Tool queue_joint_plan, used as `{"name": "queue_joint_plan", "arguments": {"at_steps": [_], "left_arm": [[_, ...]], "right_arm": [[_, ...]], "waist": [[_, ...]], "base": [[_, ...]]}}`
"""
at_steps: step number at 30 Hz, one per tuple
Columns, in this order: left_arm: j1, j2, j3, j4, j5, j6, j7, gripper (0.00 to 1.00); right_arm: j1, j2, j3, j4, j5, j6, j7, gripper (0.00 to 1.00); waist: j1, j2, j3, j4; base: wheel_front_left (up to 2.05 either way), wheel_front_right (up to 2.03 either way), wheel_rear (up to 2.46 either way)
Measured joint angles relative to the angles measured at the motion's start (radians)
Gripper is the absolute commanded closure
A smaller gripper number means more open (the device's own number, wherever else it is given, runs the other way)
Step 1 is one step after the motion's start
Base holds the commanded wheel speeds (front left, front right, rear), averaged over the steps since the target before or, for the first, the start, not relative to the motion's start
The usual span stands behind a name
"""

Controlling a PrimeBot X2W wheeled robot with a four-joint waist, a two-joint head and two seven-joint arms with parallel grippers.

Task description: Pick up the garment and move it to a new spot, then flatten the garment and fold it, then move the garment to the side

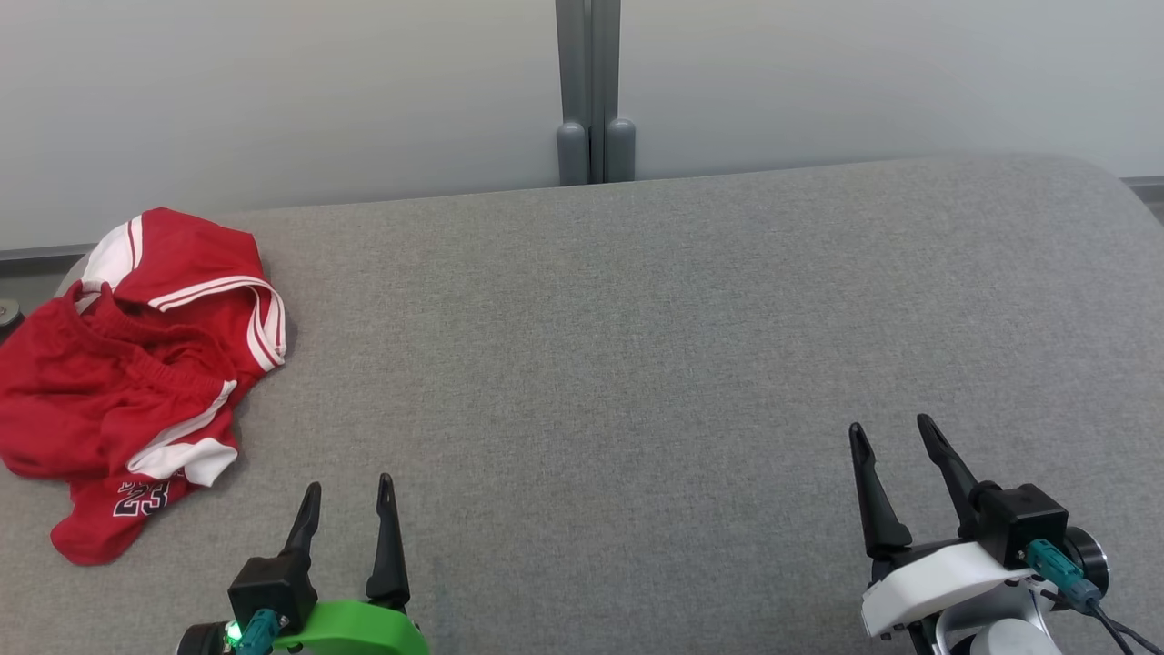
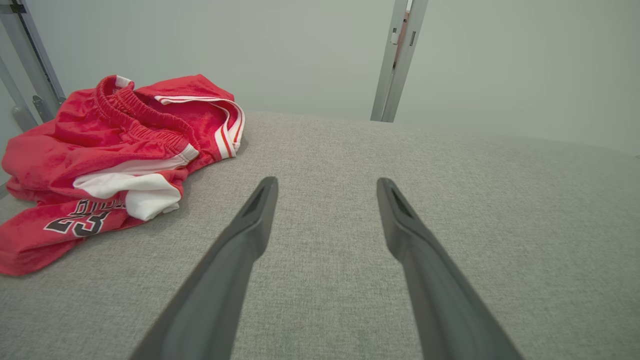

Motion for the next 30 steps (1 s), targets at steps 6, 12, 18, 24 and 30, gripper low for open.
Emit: {"name": "queue_joint_plan", "arguments": {"at_steps": [6,12,18,24,30], "left_arm": [[0.000,0.000,0.003,0.008,-0.003,0.005,0.000,0.00],[-0.001,0.000,0.006,0.014,-0.003,0.006,0.000,0.00],[-0.010,0.000,0.006,0.010,-0.001,0.007,0.000,0.00],[-0.022,0.000,0.000,0.001,0.008,0.006,0.000,0.00],[-0.026,0.001,0.012,-0.010,0.025,0.004,0.000,0.00]], "right_arm": [[0.000,0.000,-0.001,0.001,0.001,0.000,0.000,0.00],[0.000,0.000,-0.005,0.003,0.001,0.000,0.000,0.00],[0.001,-0.001,-0.013,0.001,0.001,0.000,0.000,0.00],[0.006,-0.001,-0.020,-0.005,0.003,0.000,-0.001,0.00],[0.005,0.000,-0.011,-0.006,0.013,0.000,-0.001,0.00]], "waist": [[0.0000,0.0000,0.000,0.002],[0.0000,0.0000,0.003,0.006],[0.0000,0.0000,0.005,0.032],[0.0000,0.0000,0.006,0.099],[0.0000,0.0000,0.005,0.202]], "base": [[0.00,0.00,0.00],[0.00,0.00,0.00],[0.00,0.00,0.00],[0.00,0.00,0.00],[0.00,0.00,0.00]]}}
